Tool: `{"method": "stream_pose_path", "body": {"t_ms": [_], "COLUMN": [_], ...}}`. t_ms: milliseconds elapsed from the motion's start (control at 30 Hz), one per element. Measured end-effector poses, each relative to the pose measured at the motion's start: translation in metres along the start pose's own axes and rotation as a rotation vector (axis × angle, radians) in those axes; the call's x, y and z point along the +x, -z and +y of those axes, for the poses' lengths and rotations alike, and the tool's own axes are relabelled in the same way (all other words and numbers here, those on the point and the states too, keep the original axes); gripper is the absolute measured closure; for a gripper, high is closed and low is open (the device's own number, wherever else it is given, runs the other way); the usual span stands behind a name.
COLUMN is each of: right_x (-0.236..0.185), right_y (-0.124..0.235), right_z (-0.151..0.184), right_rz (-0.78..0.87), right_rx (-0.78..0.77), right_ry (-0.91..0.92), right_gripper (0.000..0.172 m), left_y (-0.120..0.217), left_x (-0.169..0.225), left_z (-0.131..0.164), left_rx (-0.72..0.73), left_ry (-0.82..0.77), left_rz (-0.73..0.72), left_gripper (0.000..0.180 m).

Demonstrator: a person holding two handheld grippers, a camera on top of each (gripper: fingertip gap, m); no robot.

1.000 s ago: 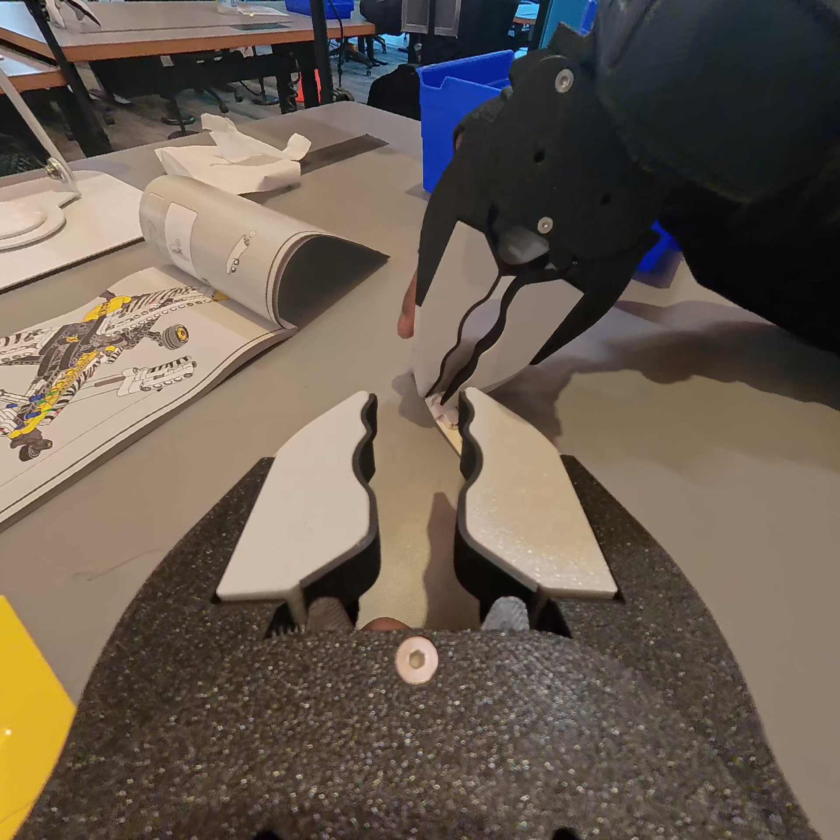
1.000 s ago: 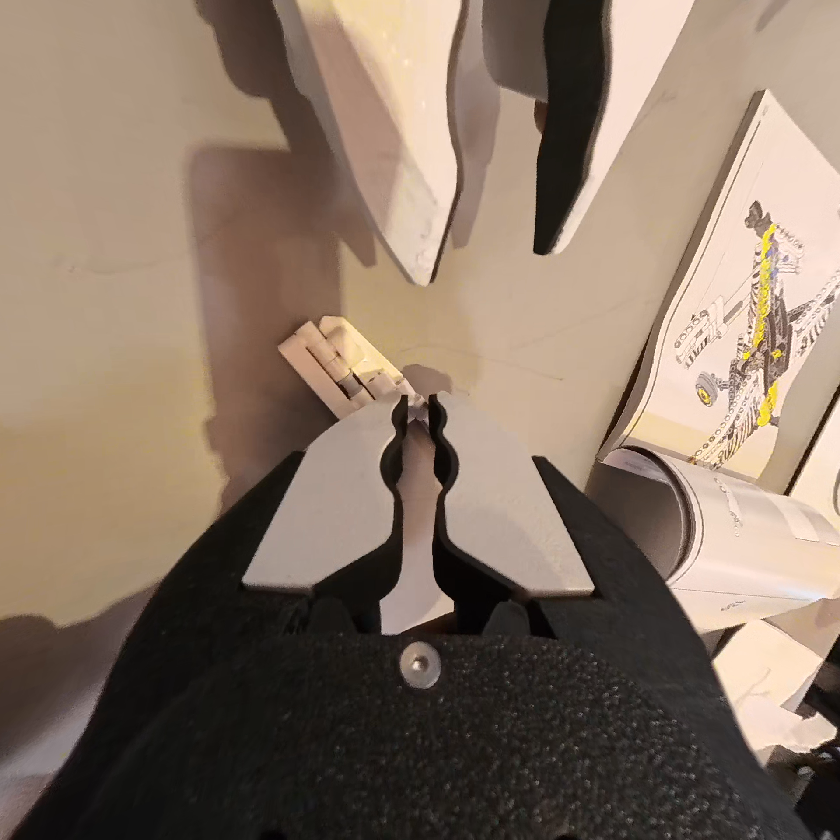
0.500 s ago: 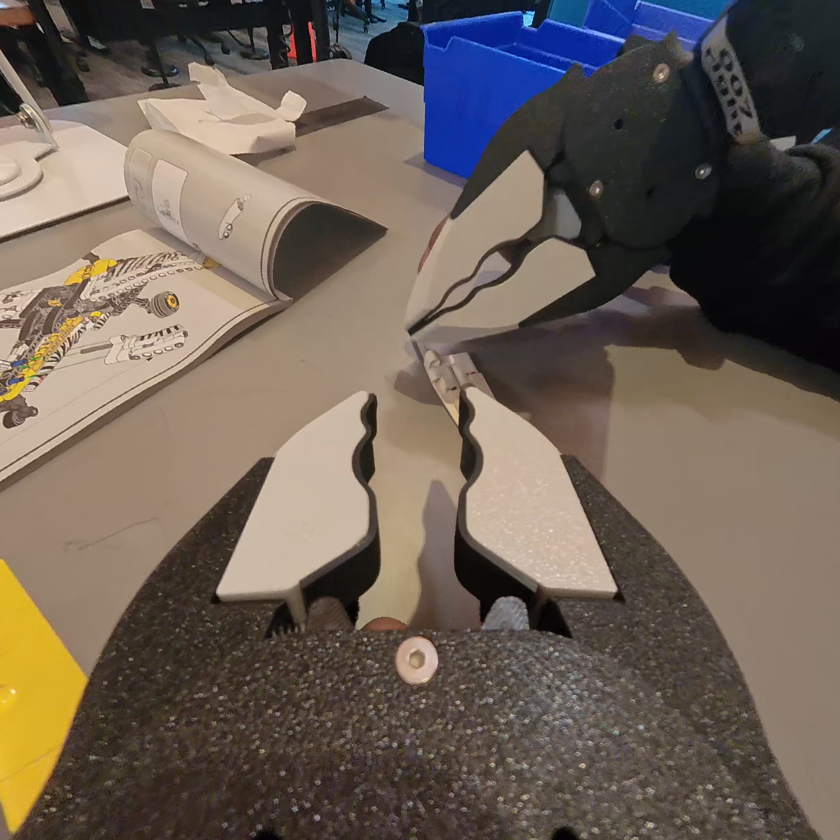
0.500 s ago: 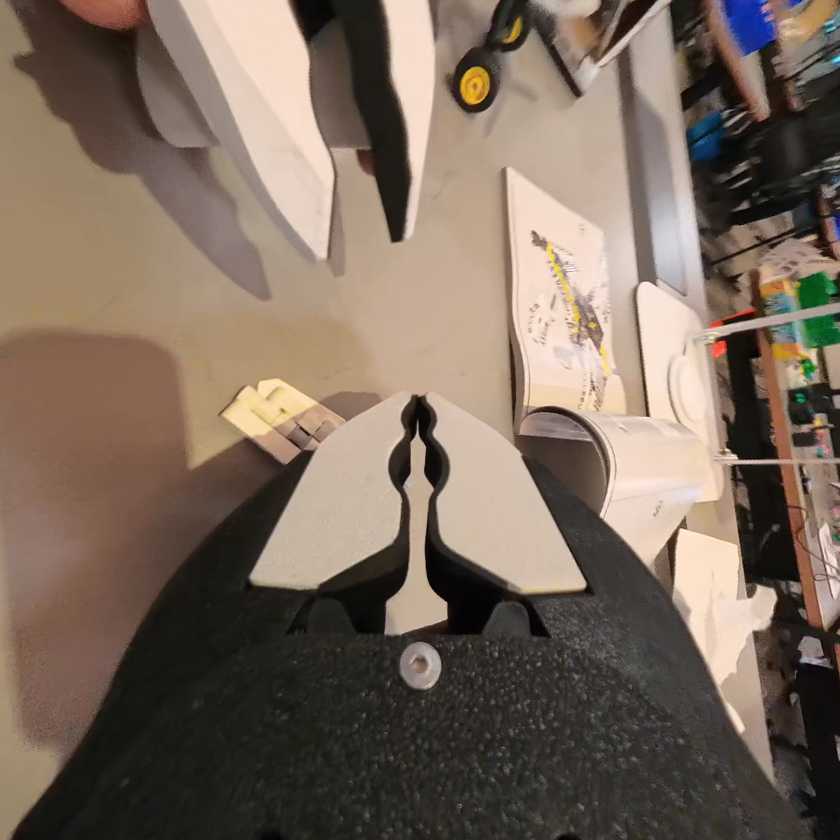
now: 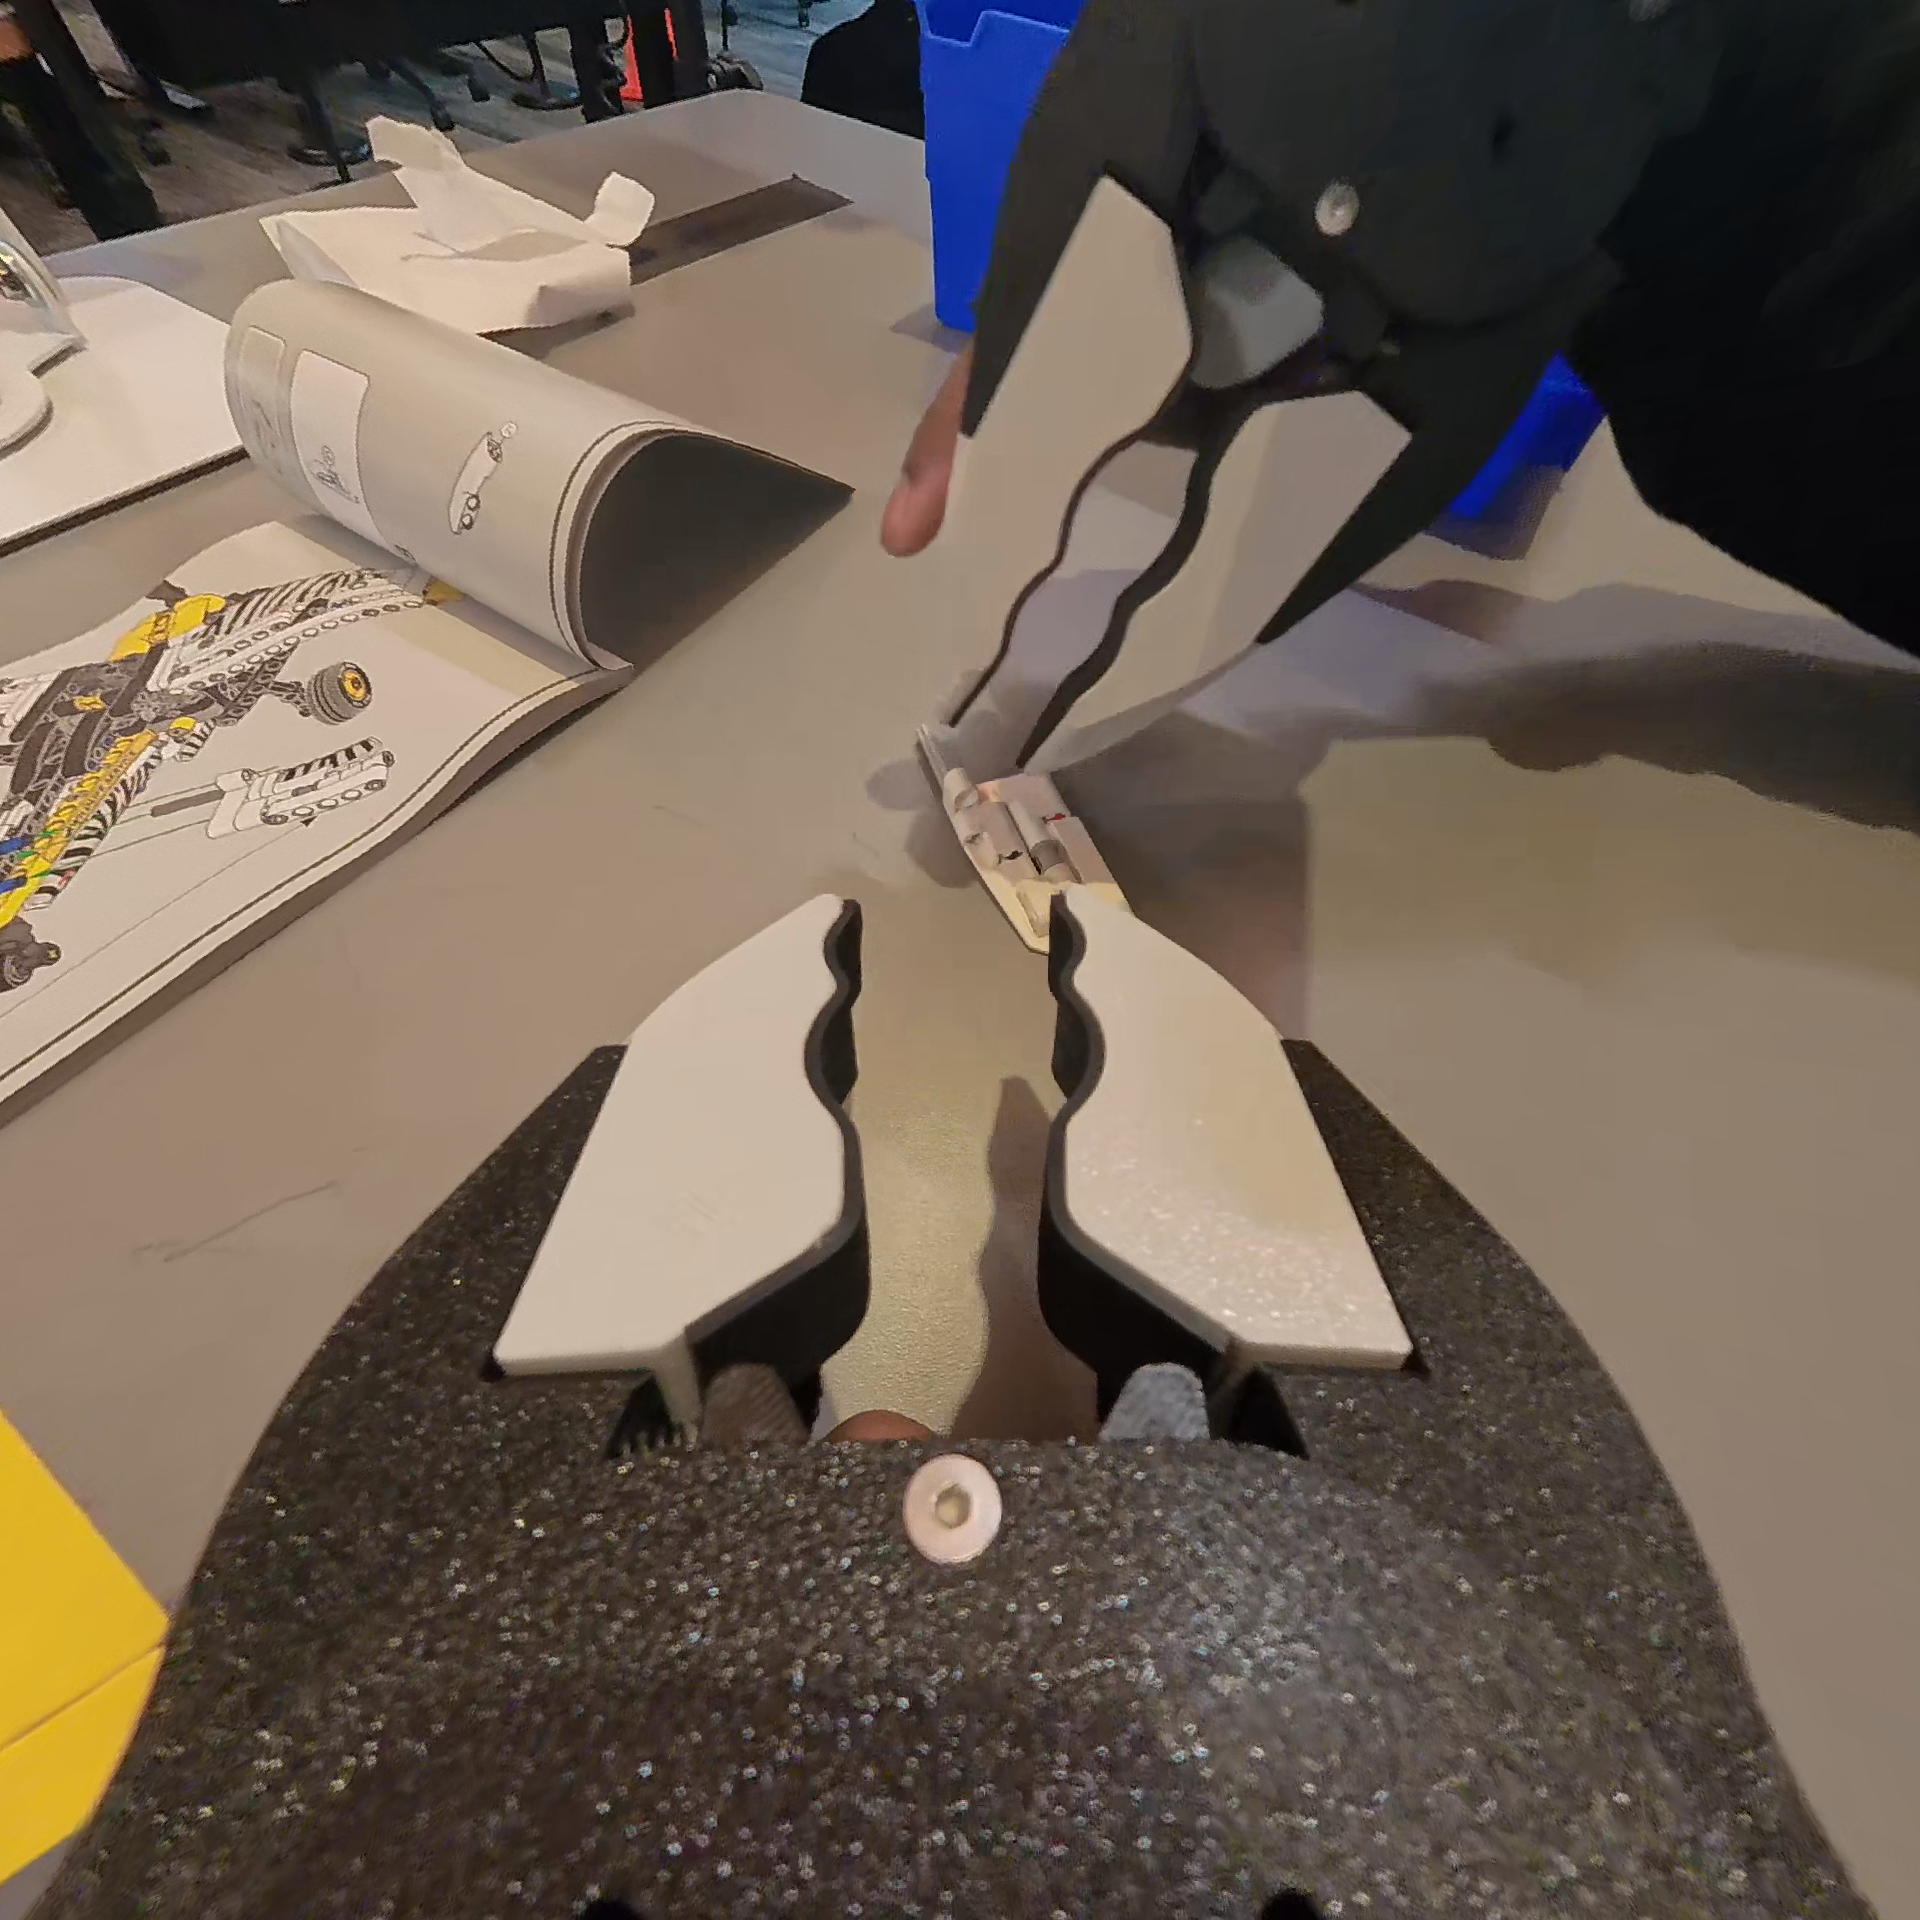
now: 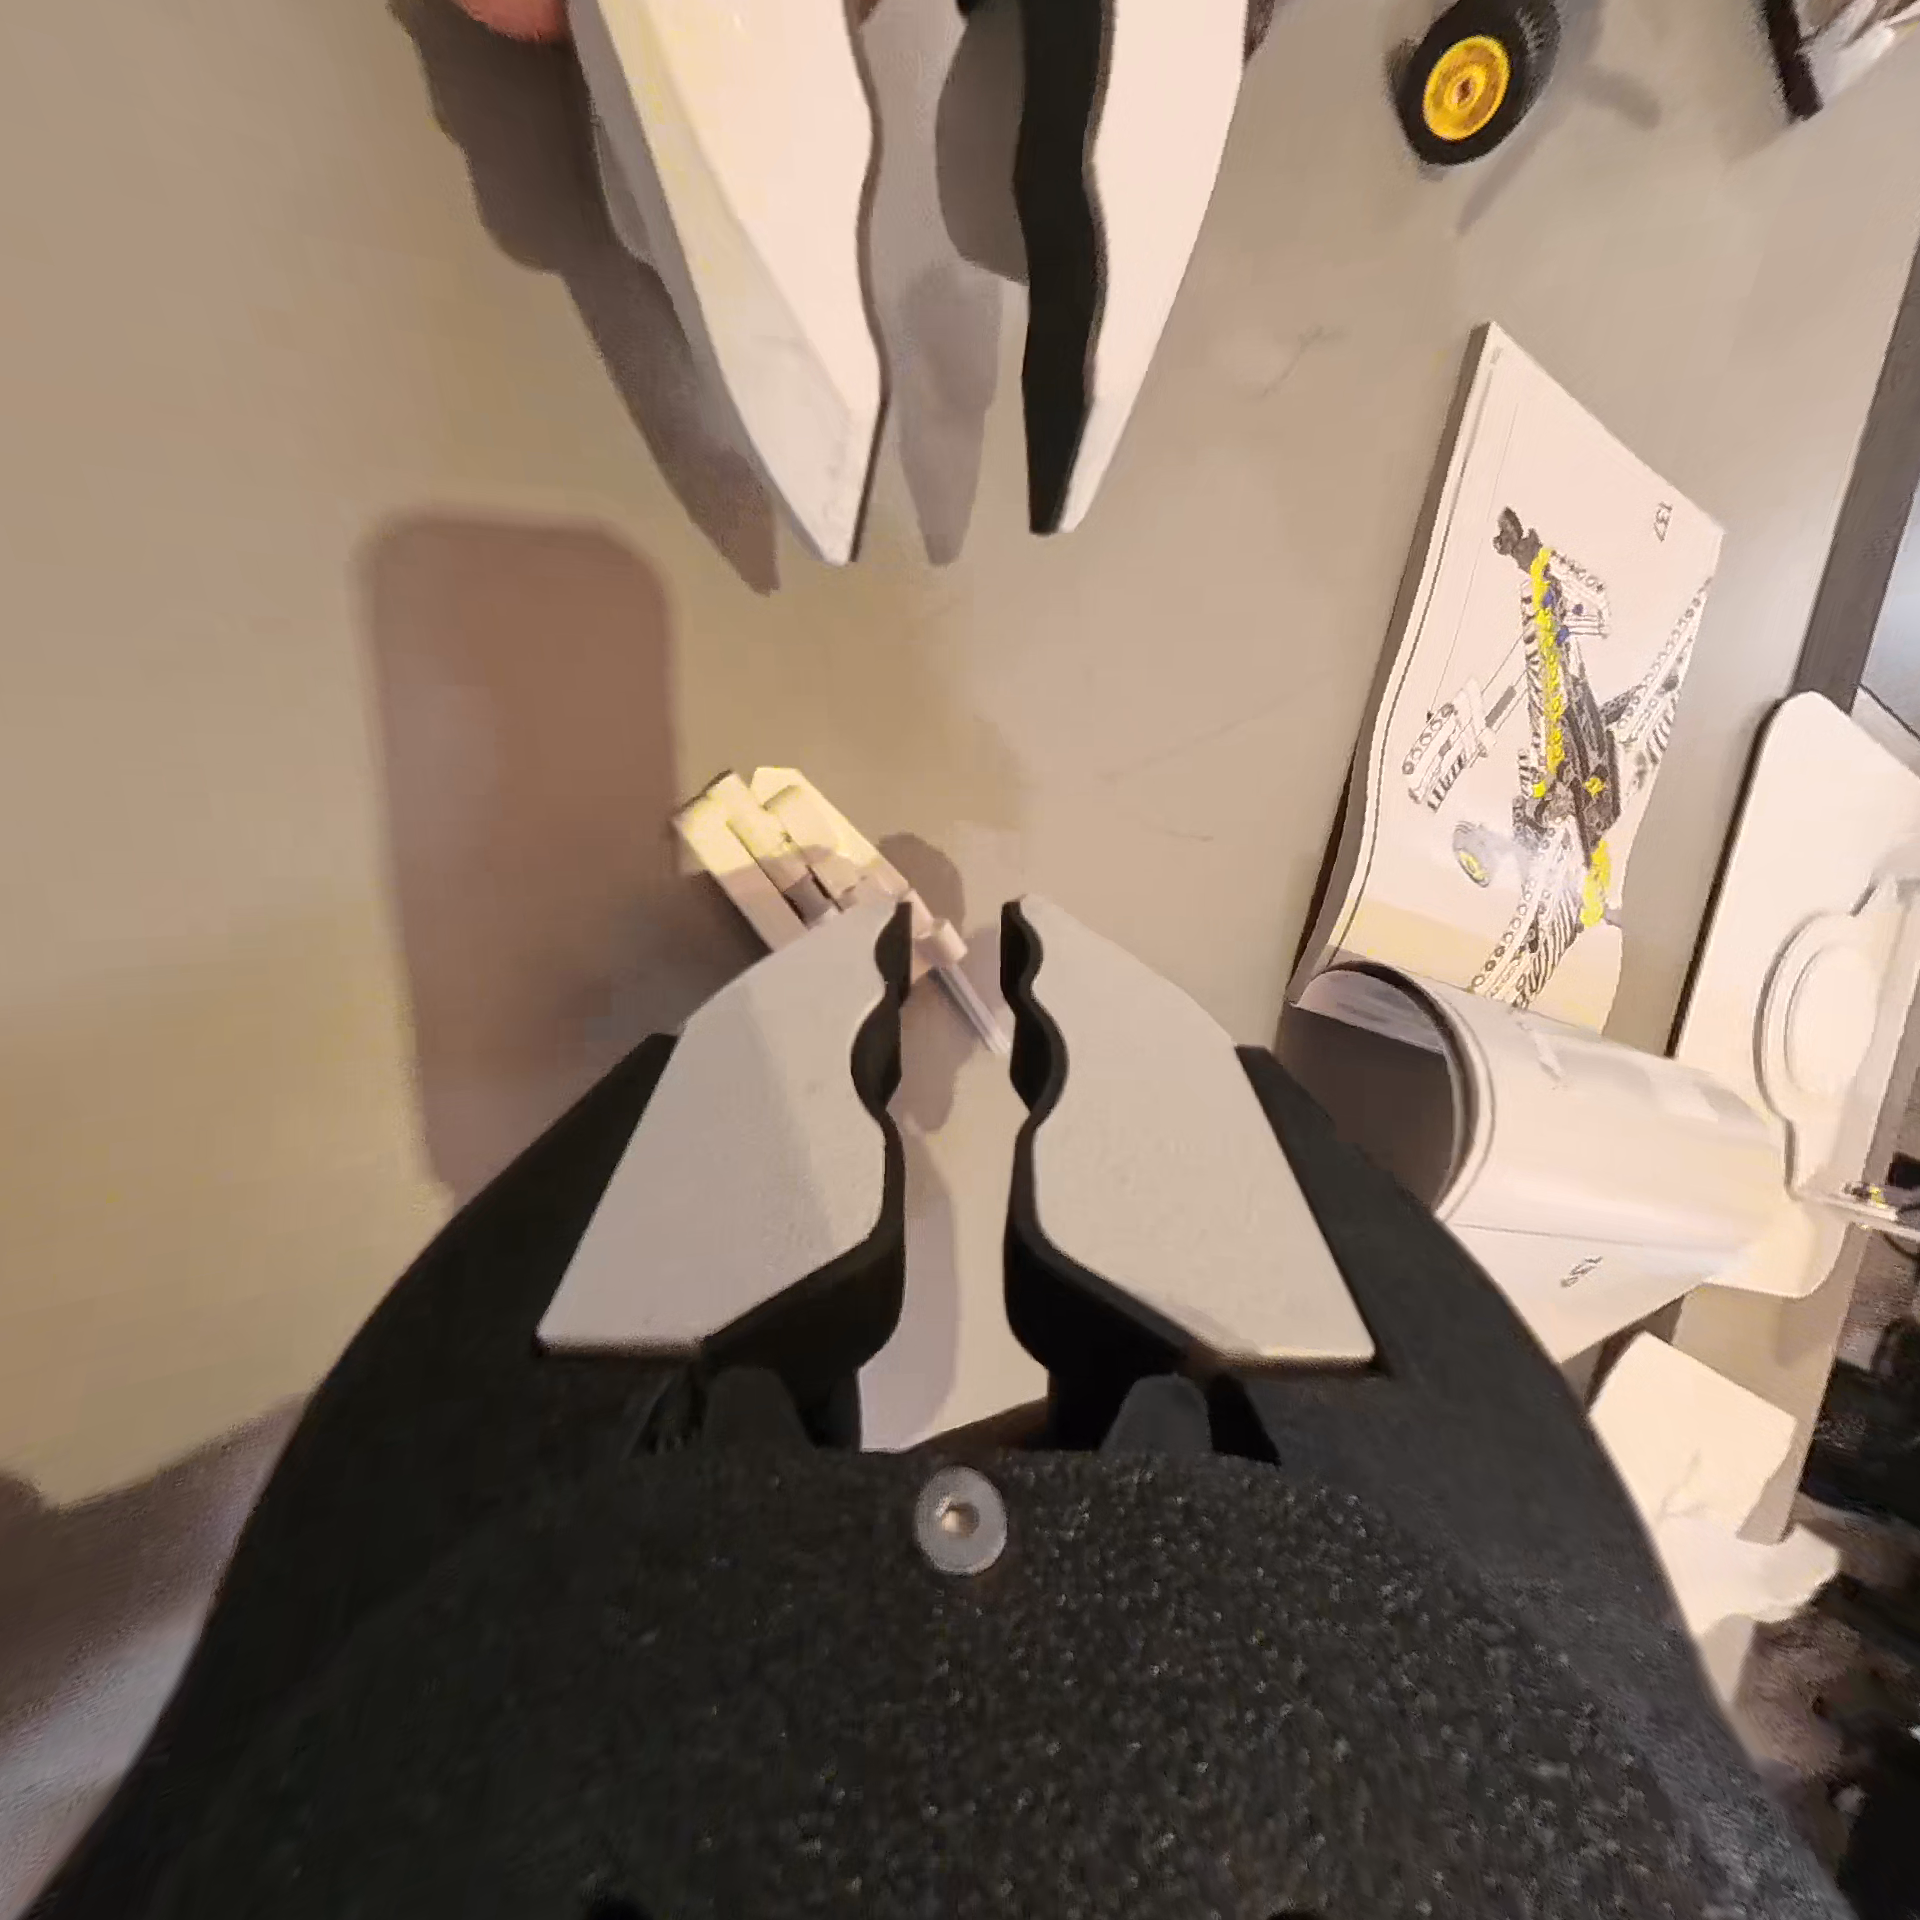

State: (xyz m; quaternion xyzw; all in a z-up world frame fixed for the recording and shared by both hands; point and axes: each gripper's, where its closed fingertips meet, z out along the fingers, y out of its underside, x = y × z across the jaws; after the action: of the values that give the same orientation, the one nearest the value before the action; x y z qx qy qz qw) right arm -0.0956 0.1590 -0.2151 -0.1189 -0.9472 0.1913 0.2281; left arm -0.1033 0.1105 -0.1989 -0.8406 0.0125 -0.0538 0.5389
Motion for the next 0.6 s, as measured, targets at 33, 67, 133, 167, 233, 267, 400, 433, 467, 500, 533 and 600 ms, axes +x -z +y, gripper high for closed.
{"method": "stream_pose_path", "body": {"t_ms": [33,67,133,167,233,267,400,433,467,500,533,600], "right_x": [0.001,0.003,0.003,0.002,-0.001,-0.001,0.0,0.0,-0.001,-0.001,-0.001,-0.002], "right_y": [-0.001,-0.002,-0.006,-0.008,-0.011,-0.012,-0.019,-0.019,-0.019,-0.019,-0.02,-0.02], "right_z": [0.002,0.004,0.009,0.011,0.017,0.02,0.025,0.024,0.024,0.024,0.024,0.023], "right_rz": [-0.02,-0.038,-0.094,-0.125,-0.179,-0.198,-0.244,-0.25,-0.256,-0.261,-0.266,-0.275], "right_rx": [-0.032,-0.072,-0.144,-0.176,-0.235,-0.253,-0.287,-0.285,-0.284,-0.288,-0.294,-0.3], "right_ry": [0.017,0.033,0.078,0.1,0.149,0.17,0.222,0.228,0.231,0.235,0.241,0.249], "right_gripper": [0.155,0.154,0.154,0.154,0.154,0.155,0.155,0.156,0.156,0.156,0.156,0.157], "left_y": [0.0,0.0,0.001,0.001,0.001,0.002,0.001,0.001,0.001,0.002,0.002,0.001], "left_x": [0.001,0.001,0.002,0.003,0.004,0.005,0.005,0.005,0.005,0.005,0.005,0.005], "left_z": [0.0,0.0,0.0,0.001,0.001,0.001,0.002,0.002,0.001,0.001,0.002,0.002], "left_rx": [0.0,0.0,0.0,0.0,0.001,0.002,-0.003,-0.003,-0.003,-0.003,-0.004,-0.005], "left_ry": [-0.003,-0.007,-0.017,-0.022,-0.032,-0.036,-0.036,-0.033,-0.029,-0.025,-0.022,-0.019], "left_rz": [0.003,0.005,0.009,0.011,0.013,0.016,0.024,0.025,0.028,0.03,0.032,0.034], "left_gripper": [0.146,0.146,0.146,0.146,0.146,0.146,0.146,0.146,0.146,0.146,0.146,0.146]}}
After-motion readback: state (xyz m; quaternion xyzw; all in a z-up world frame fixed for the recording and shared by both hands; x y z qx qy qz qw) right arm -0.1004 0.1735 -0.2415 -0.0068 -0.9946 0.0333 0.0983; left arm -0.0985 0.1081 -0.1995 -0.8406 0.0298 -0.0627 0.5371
